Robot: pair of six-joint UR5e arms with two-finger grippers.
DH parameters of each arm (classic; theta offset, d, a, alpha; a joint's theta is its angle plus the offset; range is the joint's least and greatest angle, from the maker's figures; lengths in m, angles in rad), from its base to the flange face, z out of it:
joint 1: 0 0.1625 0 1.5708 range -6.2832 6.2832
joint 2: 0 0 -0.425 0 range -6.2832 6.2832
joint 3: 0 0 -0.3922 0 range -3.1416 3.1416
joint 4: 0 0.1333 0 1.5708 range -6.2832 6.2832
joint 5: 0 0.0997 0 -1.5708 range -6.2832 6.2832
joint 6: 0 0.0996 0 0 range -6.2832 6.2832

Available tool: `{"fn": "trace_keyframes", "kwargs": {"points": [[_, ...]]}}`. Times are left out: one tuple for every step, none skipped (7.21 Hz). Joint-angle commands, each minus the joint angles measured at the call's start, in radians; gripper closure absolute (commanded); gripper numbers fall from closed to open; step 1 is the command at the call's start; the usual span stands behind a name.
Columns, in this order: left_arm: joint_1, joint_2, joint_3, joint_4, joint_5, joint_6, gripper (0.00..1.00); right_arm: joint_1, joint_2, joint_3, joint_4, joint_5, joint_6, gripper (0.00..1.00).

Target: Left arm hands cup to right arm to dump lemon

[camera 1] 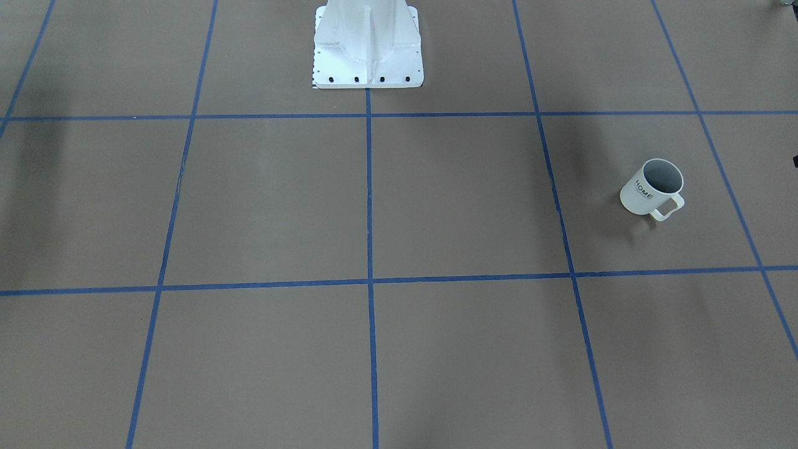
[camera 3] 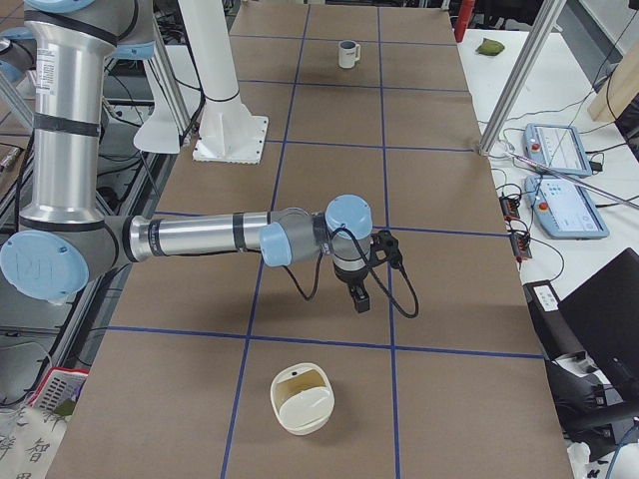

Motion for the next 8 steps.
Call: {"fn": "trace_keyframes", "kwargs": {"points": [[0.125, -0.003, -0.020, -0.093, 0.042, -0.230, 0.00, 0.000, -0.007, -0.031, 0.008, -0.002, 0.000, 0.00], [0.203, -0.003, -0.023, -0.148, 0.075, -0.334, 0.00, 0.000, -0.003, -0.038, 0.008, -0.005, -0.003, 0.00], [0.248, -0.003, -0.024, -0.218, 0.117, -0.443, 0.00, 0.000, -0.001, -0.038, 0.009, -0.007, -0.006, 0.00], [0.265, 0.003, -0.024, -0.231, 0.125, -0.498, 0.00, 0.000, 0.002, -0.038, 0.009, -0.007, -0.006, 0.00], [0.270, 0.009, -0.030, -0.231, 0.124, -0.566, 0.00, 0.000, 0.002, -0.036, 0.009, -0.005, -0.009, 0.00], [0.302, 0.019, -0.030, -0.231, 0.126, -0.608, 0.00, 0.000, 0.004, -0.036, 0.009, -0.005, -0.011, 0.00], [0.322, 0.023, -0.030, -0.234, 0.126, -0.612, 0.00, -0.002, 0.004, -0.038, 0.009, -0.005, -0.009, 0.00], [0.372, 0.023, -0.050, -0.254, 0.130, -0.613, 0.00, -0.002, 0.004, -0.038, 0.009, -0.005, -0.011, 0.00]]}}
